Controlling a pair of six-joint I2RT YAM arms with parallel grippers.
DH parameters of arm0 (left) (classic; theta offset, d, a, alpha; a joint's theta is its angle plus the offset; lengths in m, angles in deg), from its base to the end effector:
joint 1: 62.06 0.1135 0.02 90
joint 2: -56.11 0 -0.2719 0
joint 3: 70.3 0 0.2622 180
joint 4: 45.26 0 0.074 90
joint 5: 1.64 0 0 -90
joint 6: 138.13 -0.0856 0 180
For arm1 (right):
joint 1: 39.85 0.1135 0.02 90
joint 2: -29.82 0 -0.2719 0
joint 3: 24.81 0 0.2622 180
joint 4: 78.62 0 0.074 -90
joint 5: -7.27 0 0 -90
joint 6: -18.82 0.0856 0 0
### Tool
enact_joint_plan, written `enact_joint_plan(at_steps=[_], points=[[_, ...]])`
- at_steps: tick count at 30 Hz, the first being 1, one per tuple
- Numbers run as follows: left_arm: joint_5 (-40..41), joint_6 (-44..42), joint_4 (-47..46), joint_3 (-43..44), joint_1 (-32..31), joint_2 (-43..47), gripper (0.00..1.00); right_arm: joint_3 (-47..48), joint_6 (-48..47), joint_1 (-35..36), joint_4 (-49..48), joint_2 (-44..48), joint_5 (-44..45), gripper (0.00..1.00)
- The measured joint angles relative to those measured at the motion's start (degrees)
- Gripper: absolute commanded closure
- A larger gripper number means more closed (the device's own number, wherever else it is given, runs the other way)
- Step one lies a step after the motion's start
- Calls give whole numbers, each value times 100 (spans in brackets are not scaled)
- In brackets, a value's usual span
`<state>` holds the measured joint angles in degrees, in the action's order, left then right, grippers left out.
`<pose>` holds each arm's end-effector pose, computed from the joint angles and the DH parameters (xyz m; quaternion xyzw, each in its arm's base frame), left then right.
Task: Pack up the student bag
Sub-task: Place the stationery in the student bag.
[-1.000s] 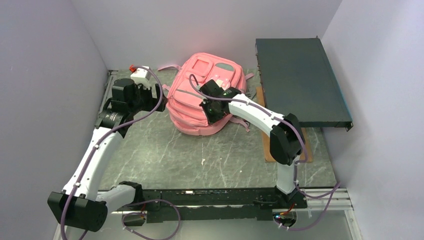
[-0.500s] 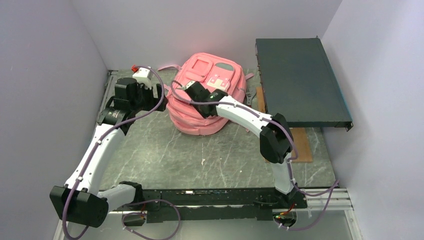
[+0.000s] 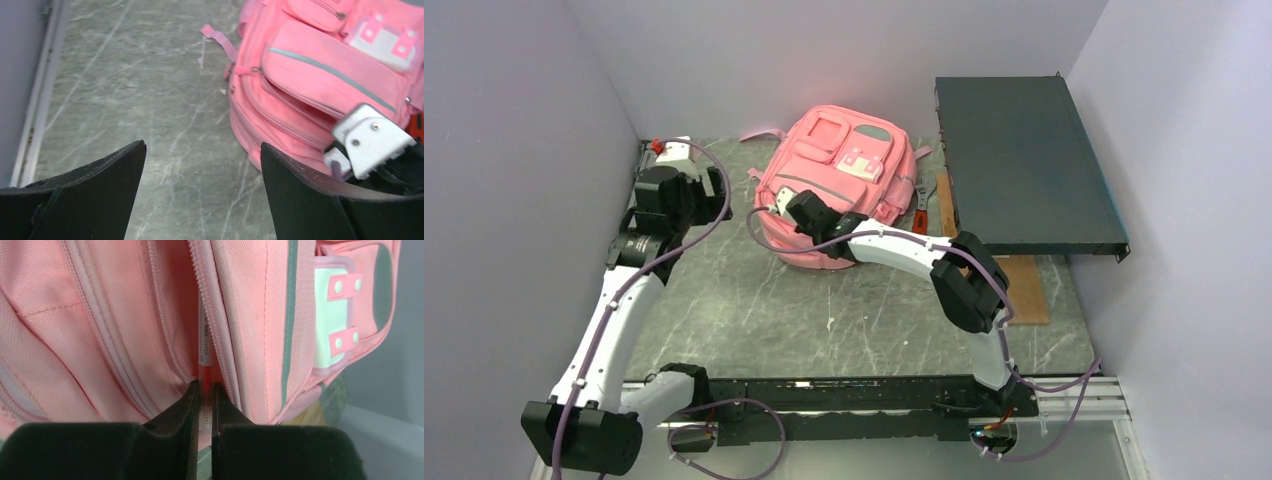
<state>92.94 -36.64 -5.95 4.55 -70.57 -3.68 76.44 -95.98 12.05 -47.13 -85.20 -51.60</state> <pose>0.2796 -0.0349 0.3512 -0.0435 0.8383 -0.0611 0.5400 0.3392 0.3609 0.1929 -0.4726 0.7620 -0.1553 0.4146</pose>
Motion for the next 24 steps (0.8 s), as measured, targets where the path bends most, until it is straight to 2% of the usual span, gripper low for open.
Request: enact_joint_plan(at_steps=[5, 11, 15, 18, 22, 24], points=[[236, 136, -63, -22, 216, 63, 11, 57, -297, 0, -136, -7, 111, 81], [94, 330, -66, -22, 555, -72, 11, 356, -566, -42, -354, -39, 151, 79], [-66, 431, -85, -22, 669, -179, 11, 459, -739, -70, -529, -127, 162, 62], [-247, 459, -107, -22, 732, -297, 9, 546, -798, -101, -564, -289, 138, 57], [-533, 472, -155, -22, 804, -476, 9, 575, -695, -127, -581, -420, 109, 40], [-824, 474, -188, -22, 817, -612, 9, 501, -549, -127, -625, -358, 42, 35]])
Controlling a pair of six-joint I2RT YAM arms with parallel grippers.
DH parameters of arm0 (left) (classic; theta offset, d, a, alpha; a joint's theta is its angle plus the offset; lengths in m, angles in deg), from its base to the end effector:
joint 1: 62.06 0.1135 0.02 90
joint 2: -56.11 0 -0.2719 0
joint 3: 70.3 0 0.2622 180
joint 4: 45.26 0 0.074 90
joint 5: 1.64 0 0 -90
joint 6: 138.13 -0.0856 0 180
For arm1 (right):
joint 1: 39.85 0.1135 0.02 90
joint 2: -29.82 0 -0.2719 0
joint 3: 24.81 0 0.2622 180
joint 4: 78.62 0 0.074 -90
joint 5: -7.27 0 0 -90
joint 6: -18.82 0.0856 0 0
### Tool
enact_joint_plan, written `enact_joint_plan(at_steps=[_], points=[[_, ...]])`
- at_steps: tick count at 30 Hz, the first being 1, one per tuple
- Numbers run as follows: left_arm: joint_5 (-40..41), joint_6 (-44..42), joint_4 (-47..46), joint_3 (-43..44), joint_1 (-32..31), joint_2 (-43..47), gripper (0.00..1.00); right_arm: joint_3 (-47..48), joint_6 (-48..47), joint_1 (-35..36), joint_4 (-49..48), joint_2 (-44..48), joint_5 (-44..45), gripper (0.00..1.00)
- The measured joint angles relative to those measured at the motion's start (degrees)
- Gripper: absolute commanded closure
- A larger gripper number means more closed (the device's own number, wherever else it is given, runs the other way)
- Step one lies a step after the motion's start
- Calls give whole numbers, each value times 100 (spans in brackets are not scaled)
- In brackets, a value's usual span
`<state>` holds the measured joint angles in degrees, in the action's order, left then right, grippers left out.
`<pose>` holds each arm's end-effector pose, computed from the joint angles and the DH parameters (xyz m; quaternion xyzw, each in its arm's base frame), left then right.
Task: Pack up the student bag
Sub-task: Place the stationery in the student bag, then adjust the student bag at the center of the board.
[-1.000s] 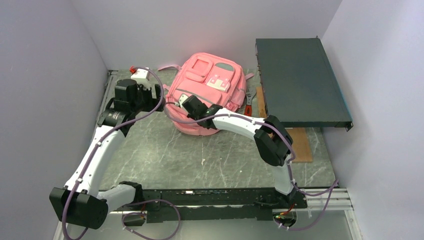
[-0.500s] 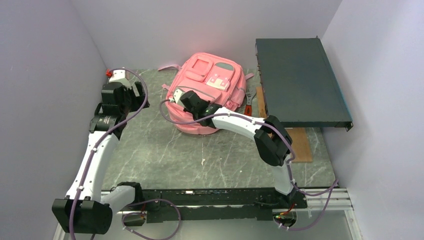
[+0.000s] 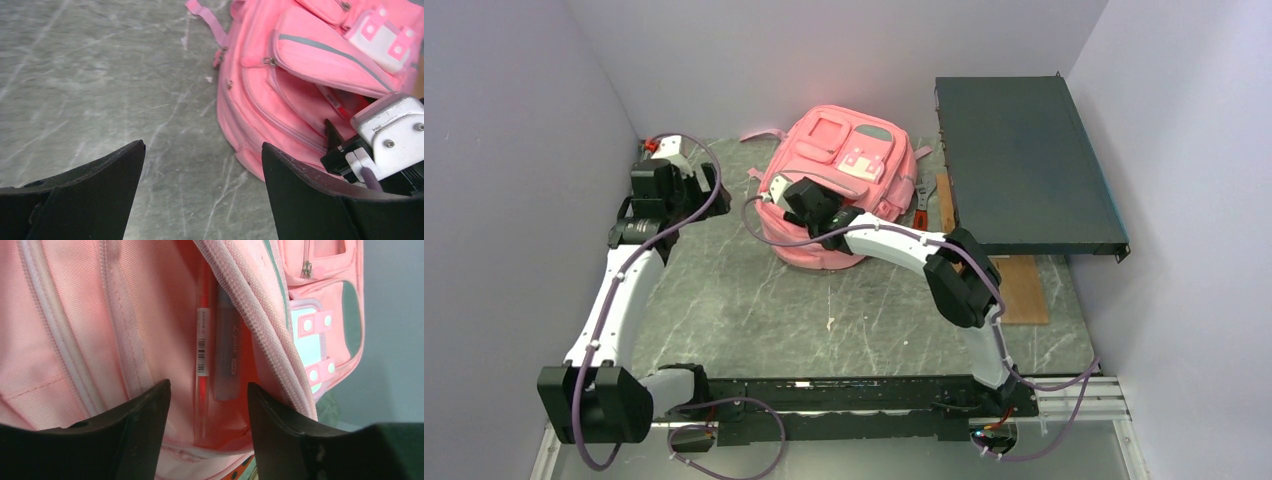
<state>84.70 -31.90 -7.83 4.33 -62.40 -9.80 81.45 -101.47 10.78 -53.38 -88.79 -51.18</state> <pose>0.3080 -0.0073 0.3249 -0.1027 0.8539 -0.1006 0.5002 0.3662 0.3757 0.2065 -0.4690 0.7348 -0.1651 0.4613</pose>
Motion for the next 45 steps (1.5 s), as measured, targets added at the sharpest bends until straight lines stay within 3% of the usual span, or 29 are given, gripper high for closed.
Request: enact_joint_plan(at_steps=[5, 8, 10, 16, 19, 23, 29, 38, 45], points=[[-1248, 2, -315, 0, 9, -614, 15, -264, 780, -24, 348, 474, -402, 22], [-2057, 28, -581, 0, 9, -1071, 27, -505, 1423, -50, 745, 977, -946, 21], [-2461, 48, -719, 7, 9, -1342, 28, -748, 1860, -79, 984, 1370, -1381, 21], [-3311, -247, -942, 501, 116, -2212, 17, -1515, 2942, -352, 1213, 2378, -2785, 21], [-3587, -881, -1373, 597, 149, -2415, 10, -1873, 3220, -485, 1189, 2726, -3364, 21], [-3882, -1902, -2063, 339, 138, -2465, 12, -2166, 3471, -531, 1187, 3047, -3954, 21], [-4264, -3375, -1255, 1683, 122, -3639, 23, -2944, 3716, -516, 1058, 3908, -4496, 21], [-4317, -4194, -101, 2319, 74, -4614, 26, -3357, 3735, -518, 931, 4706, -4612, 20], [-4177, -4382, 63, 2304, -118, -4649, 65, -3383, 3753, -518, 741, 4640, -4706, 20]])
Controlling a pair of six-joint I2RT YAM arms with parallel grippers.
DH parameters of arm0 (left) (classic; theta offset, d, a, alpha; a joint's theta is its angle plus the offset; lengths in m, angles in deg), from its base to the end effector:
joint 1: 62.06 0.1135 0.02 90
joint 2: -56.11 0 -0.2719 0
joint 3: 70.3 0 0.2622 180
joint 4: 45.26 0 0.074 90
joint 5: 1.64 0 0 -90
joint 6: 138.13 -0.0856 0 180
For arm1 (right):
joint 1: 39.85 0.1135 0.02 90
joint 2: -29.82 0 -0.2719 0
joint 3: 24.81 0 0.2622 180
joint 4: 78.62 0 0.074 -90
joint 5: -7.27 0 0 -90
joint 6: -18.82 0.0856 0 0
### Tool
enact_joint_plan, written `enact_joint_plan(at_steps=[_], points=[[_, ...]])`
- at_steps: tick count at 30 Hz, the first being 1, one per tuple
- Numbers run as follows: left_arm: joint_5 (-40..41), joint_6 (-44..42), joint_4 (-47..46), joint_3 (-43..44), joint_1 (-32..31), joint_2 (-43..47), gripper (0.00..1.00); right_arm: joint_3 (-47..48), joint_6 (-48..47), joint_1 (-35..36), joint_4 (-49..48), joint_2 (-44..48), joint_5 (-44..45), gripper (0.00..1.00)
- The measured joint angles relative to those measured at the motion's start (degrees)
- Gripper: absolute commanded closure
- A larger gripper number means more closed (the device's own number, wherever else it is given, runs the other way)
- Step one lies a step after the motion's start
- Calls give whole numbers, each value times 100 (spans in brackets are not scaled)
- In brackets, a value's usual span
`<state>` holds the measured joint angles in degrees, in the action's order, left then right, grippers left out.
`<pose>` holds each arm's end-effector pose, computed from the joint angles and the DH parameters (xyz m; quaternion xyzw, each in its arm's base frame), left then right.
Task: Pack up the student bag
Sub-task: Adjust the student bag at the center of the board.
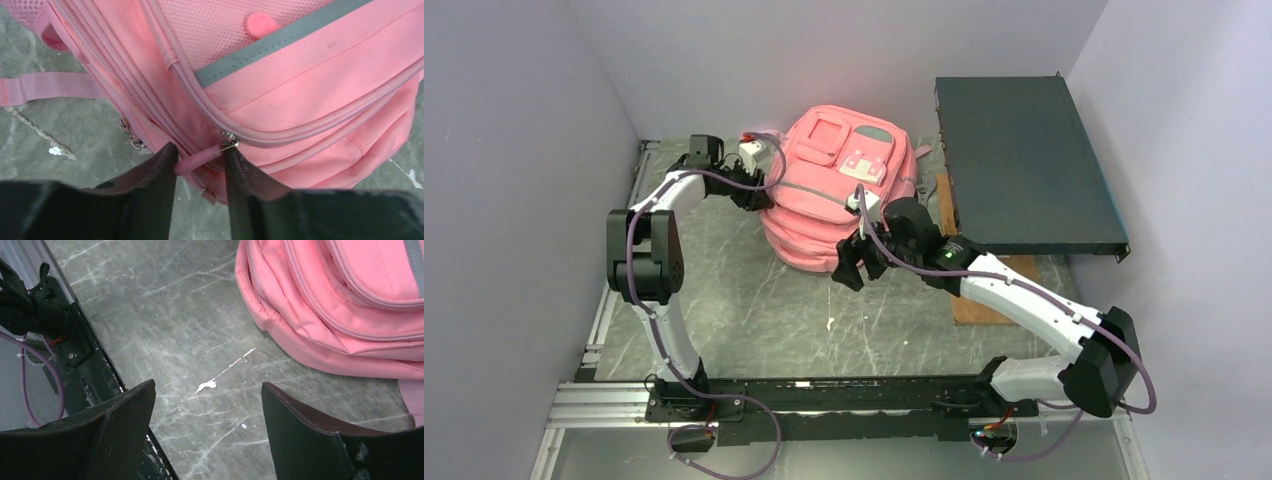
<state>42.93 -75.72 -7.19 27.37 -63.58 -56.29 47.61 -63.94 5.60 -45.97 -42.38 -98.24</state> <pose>0.4565 -0.0731 0.1914 0.3389 0.8152 -0.2902 0.3692 0.2160 0.2521 0.2895 -0.3456 0.7993 0.3177 0.3751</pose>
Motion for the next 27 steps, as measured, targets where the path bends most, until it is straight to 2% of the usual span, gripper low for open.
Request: enact_joint_plan(at_steps=[5, 9, 11, 13, 15, 23, 26, 27], points=[[330, 22, -4, 0, -107, 7, 80, -122, 216, 2, -122, -208, 116, 20], [584, 24, 4, -66, -177, 131, 86, -358, 483, 0, -339, -446, 271, 22], [702, 37, 9, -136, -210, 245, 94, -474, 573, 0, -459, -621, 376, 26], [850, 76, 44, -190, -262, 380, 100, -527, 621, 0, -535, -855, 544, 34], [964, 129, 131, -195, -295, 479, 100, -527, 643, 0, -577, -1095, 767, 39], [1084, 466, 752, -181, -411, 710, 100, -483, 566, 0, -789, -1873, 1357, 51], [1082, 756, 1008, -181, -433, 857, 100, -372, 448, 0, -933, -2135, 1397, 52], [1073, 857, 1067, -188, -437, 894, 97, -278, 422, 0, -970, -2249, 1388, 52]])
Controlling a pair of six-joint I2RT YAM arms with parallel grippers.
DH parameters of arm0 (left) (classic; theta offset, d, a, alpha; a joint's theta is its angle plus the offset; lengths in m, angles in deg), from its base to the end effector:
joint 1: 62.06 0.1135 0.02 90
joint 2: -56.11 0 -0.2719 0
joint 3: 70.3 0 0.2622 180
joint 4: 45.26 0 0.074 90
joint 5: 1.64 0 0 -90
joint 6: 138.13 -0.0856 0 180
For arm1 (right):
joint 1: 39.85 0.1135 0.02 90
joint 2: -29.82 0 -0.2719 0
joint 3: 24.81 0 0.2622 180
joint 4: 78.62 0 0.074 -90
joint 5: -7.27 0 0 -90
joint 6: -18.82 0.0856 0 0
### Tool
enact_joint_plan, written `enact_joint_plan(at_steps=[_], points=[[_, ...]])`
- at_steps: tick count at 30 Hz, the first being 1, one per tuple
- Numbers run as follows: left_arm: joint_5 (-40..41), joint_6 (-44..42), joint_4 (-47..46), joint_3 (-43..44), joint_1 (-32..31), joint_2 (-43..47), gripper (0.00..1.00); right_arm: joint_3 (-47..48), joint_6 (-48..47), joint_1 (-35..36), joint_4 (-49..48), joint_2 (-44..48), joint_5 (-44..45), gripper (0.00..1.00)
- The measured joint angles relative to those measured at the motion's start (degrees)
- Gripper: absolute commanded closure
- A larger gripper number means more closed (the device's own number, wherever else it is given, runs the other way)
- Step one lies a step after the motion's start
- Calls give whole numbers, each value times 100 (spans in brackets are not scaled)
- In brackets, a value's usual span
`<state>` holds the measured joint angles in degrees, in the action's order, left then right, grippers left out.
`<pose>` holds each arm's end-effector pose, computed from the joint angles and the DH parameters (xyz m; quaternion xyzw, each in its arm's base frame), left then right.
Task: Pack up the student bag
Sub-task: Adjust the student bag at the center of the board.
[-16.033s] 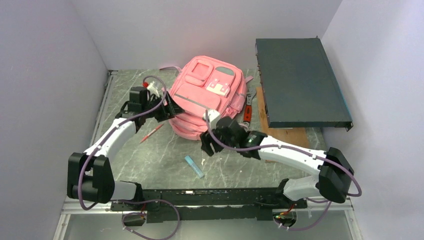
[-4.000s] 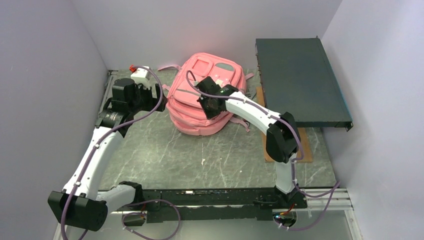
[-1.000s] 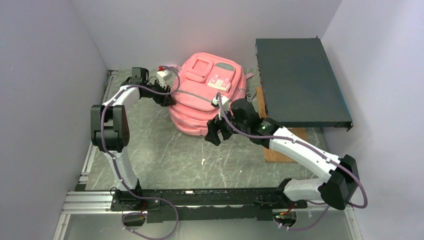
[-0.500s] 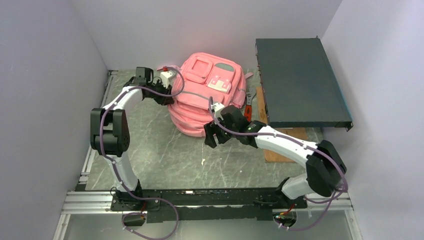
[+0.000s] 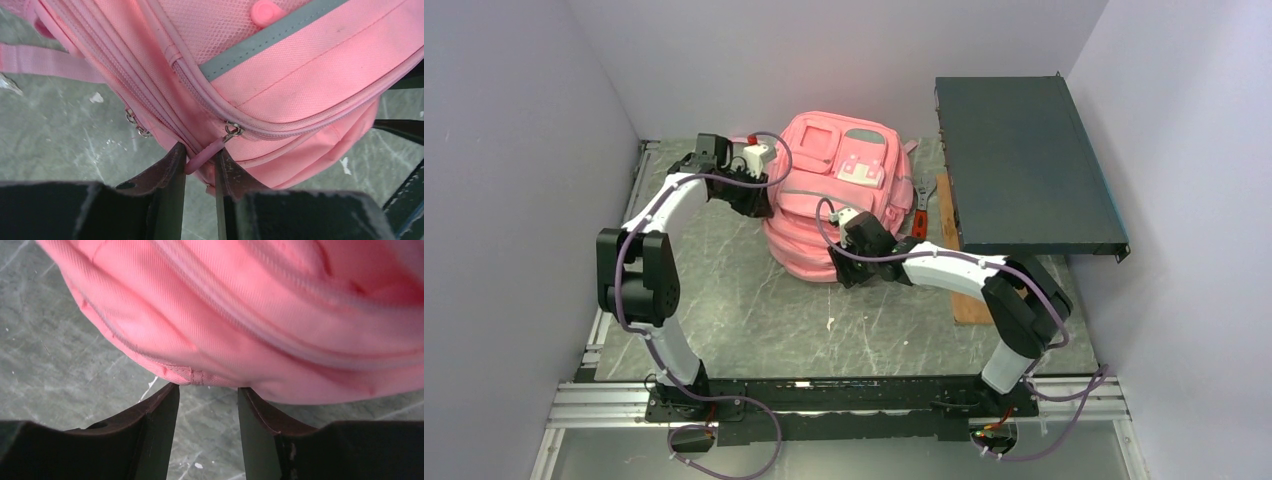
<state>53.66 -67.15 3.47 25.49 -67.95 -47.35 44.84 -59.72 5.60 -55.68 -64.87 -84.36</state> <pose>0.4158 -0.0919 0.2227 0.2812 0.8737 -0.2521 0.3067 0.2695 0.2772 0.1550 -0.2777 0.8912 0.1825 0.3089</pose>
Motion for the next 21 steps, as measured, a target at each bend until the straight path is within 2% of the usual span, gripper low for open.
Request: enact_joint_plan(at_steps=[5, 8, 11, 13, 14, 17, 21], points=[[9, 588, -87, -350, 33, 181, 81, 267, 13, 0, 125, -236, -140, 47], [11, 920, -74, -544, 57, 271, 65, 310, 168, 0, 275, -179, -245, 33], [-74, 1189, -26, -643, 57, 402, 39, 310, 509, 0, 378, 39, -363, 23], [-249, 1388, -4, -737, 57, 525, 20, 310, 925, 17, 343, 328, -468, 21], [-334, 1399, 15, -754, 57, 560, 17, 310, 1115, 39, 289, 463, -492, 21], [-651, 1569, 85, -763, 61, 662, 16, 398, 1683, 210, 245, 772, -420, 20], [-754, 1989, 33, -852, 205, 892, 23, 748, 2312, 522, 332, 800, -122, 20]])
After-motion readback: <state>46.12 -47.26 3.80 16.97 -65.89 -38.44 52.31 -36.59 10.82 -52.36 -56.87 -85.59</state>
